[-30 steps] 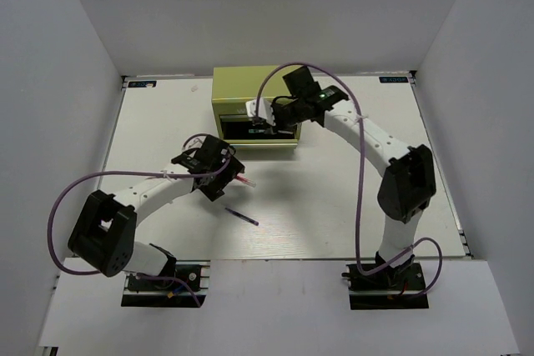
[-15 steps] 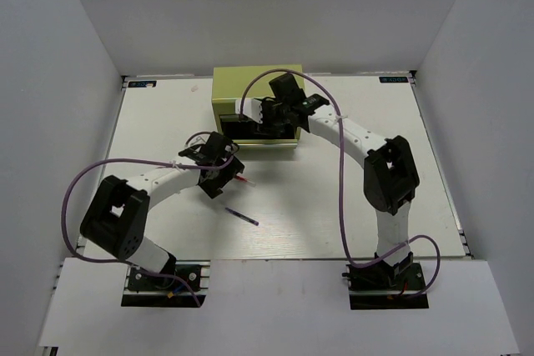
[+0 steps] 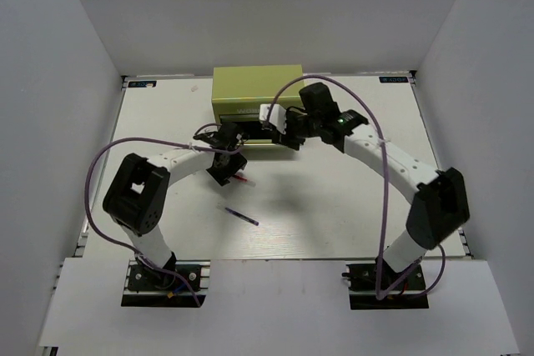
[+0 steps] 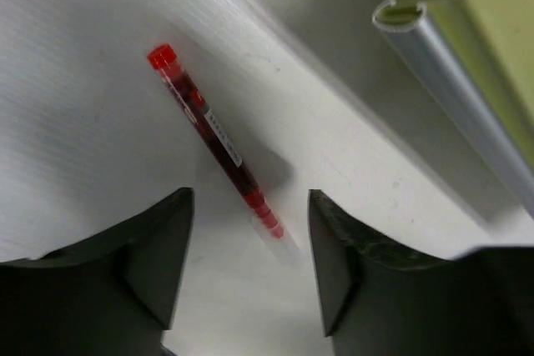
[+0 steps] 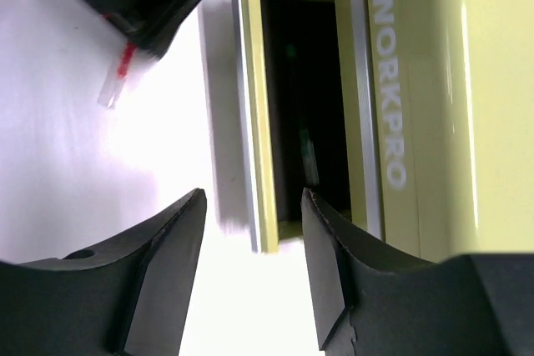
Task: Sort the stationery into containers
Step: Grab a piece of stationery with the left arm
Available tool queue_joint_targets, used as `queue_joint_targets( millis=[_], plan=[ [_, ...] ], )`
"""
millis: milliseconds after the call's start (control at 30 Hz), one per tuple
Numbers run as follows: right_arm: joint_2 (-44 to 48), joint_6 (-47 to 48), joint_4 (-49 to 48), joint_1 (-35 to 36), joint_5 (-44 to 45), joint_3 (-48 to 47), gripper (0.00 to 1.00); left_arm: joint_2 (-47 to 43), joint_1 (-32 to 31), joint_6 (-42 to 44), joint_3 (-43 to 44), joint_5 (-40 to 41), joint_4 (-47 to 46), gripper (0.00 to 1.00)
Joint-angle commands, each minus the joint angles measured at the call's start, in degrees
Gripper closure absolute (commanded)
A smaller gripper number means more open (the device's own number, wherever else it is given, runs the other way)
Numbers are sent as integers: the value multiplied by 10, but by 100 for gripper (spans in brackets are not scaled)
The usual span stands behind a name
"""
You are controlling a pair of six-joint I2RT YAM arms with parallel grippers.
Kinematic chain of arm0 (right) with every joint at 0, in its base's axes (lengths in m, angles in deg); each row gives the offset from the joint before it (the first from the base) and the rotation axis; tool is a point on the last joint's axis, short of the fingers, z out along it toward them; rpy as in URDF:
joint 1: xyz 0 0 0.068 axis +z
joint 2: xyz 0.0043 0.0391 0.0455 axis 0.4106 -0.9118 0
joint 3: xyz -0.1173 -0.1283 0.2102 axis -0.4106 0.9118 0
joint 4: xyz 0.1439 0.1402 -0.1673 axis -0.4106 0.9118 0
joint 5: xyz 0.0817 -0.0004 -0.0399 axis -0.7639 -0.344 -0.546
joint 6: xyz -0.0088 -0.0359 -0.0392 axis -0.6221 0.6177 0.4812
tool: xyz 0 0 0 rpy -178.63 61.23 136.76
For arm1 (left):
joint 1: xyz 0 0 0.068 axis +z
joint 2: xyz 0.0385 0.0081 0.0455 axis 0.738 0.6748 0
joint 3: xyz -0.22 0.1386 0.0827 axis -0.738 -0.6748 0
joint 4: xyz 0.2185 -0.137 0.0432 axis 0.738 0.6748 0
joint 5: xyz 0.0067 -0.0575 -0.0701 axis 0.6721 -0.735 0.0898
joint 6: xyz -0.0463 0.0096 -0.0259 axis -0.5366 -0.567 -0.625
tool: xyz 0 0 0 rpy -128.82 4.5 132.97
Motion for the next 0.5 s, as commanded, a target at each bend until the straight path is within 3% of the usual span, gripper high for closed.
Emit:
queue_joint_targets(
  millis=[0, 267, 400, 467],
  plan=[
    [50, -20, -35, -8, -19, 46, 45, 23, 3, -16, 38, 29, 61, 35],
    [114, -35, -55, -26, -21, 111, 45, 94, 3, -29, 88, 23, 123, 45],
    [129, -44, -61, -33, -23, 123, 45, 130, 3, -29, 121, 18, 172, 69],
    [136, -47, -64, -38, -27, 128, 45, 138, 3, -29, 127, 13, 189, 75]
  ],
)
